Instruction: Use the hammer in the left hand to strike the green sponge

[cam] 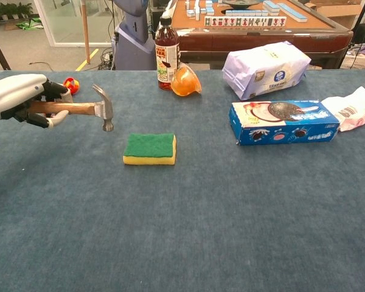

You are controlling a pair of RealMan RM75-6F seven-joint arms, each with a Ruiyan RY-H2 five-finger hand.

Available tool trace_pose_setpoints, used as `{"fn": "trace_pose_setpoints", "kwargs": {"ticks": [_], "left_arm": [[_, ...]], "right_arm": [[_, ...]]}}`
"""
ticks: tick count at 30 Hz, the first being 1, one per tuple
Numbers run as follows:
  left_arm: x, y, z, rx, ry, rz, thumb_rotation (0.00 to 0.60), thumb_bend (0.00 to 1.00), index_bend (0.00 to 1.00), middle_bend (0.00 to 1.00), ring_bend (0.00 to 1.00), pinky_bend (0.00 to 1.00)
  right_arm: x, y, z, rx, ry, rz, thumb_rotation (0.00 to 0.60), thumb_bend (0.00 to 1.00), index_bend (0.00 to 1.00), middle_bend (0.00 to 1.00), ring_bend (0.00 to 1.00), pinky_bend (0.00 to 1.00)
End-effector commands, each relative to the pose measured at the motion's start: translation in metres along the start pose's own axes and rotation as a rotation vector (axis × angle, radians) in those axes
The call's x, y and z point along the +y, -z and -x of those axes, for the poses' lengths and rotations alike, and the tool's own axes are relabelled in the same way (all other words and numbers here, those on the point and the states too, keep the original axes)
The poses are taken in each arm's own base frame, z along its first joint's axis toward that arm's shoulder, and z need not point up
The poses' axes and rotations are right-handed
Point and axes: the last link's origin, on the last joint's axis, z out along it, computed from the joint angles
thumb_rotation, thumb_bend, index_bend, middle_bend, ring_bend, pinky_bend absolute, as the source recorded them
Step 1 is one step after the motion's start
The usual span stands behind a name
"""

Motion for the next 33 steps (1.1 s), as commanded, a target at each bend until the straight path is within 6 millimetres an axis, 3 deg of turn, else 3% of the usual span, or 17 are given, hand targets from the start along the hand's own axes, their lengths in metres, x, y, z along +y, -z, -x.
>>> {"fn": "trace_pose_setpoints", "kwargs": {"ticks": [1, 5, 8, 17, 24, 33], "left_arm": [[0.003, -0.002, -0.003, -0.04, 0.021, -0.041, 0.6, 0.39, 0.19, 0.22, 0.23, 0.46], [0.009, -0.002, -0.008, -0.039, 0.045, -0.059, 0.6, 0.33, 0.03, 0.05, 0.06, 0.26], [0.012, -0.002, -0.014, -0.028, 0.05, -0.069, 0.6, 0.3, 0.0, 0.0, 0.0, 0.2], [0.008, 0.017, -0.041, 0.032, 0.049, -0.128, 0.6, 0.29, 0.0, 0.0, 0.0, 0.17], [-0.003, 0.062, -0.061, 0.046, 0.044, -0.23, 0.6, 0.29, 0.06, 0.0, 0.04, 0.17], [-0.014, 0.144, -0.08, 0.061, 0.012, -0.438, 0.6, 0.29, 0.11, 0.02, 0.05, 0.17]], "right_arm": [[0.0, 0.001, 0.0, 0.0, 0.0, 0.002, 0.6, 0.18, 0.08, 0.24, 0.01, 0.0], [0.002, 0.002, -0.001, 0.005, 0.0, 0.008, 0.6, 0.18, 0.08, 0.24, 0.01, 0.0], [0.003, 0.003, -0.002, 0.007, -0.001, 0.009, 0.6, 0.18, 0.08, 0.24, 0.01, 0.0], [0.005, 0.002, 0.001, -0.005, -0.004, 0.007, 0.6, 0.18, 0.08, 0.24, 0.01, 0.0], [0.006, 0.003, 0.004, -0.028, 0.004, 0.005, 0.6, 0.18, 0.08, 0.24, 0.01, 0.0], [0.001, 0.002, 0.013, -0.024, -0.009, -0.043, 0.6, 0.18, 0.08, 0.27, 0.04, 0.0]]}}
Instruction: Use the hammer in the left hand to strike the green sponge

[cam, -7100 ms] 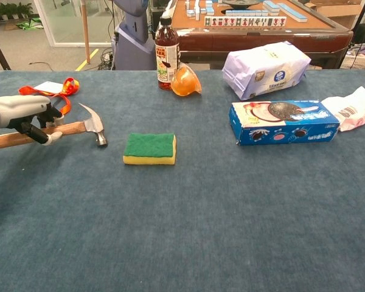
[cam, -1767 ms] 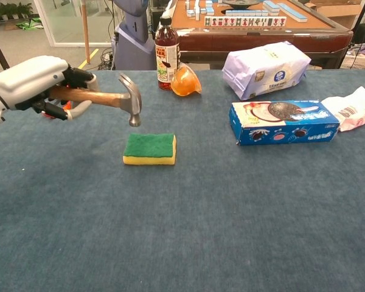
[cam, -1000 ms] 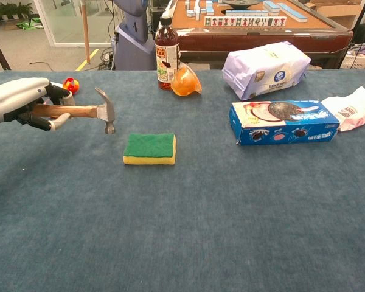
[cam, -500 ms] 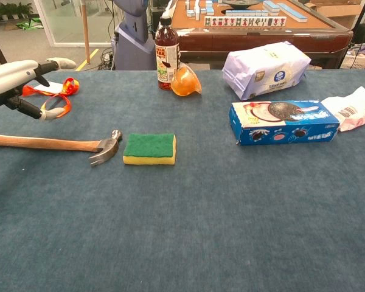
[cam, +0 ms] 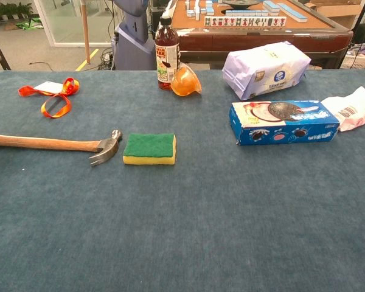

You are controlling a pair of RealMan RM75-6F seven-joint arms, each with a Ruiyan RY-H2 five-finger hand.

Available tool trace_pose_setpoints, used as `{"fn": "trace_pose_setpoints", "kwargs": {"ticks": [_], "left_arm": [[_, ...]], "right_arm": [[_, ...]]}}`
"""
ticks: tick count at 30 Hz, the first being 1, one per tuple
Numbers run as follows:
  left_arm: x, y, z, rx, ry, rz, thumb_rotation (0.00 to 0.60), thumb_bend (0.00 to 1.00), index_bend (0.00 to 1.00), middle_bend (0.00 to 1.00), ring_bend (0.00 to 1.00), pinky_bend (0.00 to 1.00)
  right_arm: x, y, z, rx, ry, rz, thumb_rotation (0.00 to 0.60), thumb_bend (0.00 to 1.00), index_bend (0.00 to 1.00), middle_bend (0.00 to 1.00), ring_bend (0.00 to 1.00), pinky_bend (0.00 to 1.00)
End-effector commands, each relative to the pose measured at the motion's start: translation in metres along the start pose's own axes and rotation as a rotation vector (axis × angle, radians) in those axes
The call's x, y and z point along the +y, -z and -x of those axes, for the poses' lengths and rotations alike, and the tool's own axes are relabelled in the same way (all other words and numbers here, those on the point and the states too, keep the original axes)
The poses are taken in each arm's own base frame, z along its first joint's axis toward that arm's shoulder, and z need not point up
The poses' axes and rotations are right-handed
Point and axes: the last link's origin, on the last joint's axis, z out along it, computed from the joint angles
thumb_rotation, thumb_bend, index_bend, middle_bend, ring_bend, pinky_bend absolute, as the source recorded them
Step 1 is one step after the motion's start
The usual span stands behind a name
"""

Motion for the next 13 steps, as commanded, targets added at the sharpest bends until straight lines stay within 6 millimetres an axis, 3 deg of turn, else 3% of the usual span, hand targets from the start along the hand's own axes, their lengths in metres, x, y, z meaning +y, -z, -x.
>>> {"fn": "trace_pose_setpoints", "kwargs": {"ticks": [1, 7, 13], "left_arm": [[-0.021, 0.034, -0.011, 0.014, -0.035, -0.11, 0.6, 0.29, 0.11, 0.02, 0.05, 0.17], [-0.028, 0.071, -0.018, 0.03, -0.043, -0.162, 0.6, 0.29, 0.13, 0.04, 0.05, 0.17], [-0.025, 0.091, -0.021, 0.035, -0.048, -0.169, 0.6, 0.29, 0.13, 0.04, 0.05, 0.17]], "right_arm": [[-0.002, -0.002, 0.002, 0.009, -0.001, -0.02, 0.6, 0.18, 0.08, 0.27, 0.04, 0.0], [-0.008, -0.003, 0.007, 0.021, -0.001, -0.054, 0.6, 0.18, 0.08, 0.29, 0.05, 0.0], [-0.011, -0.003, 0.011, 0.021, -0.006, -0.063, 0.6, 0.18, 0.08, 0.29, 0.05, 0.0]]}}
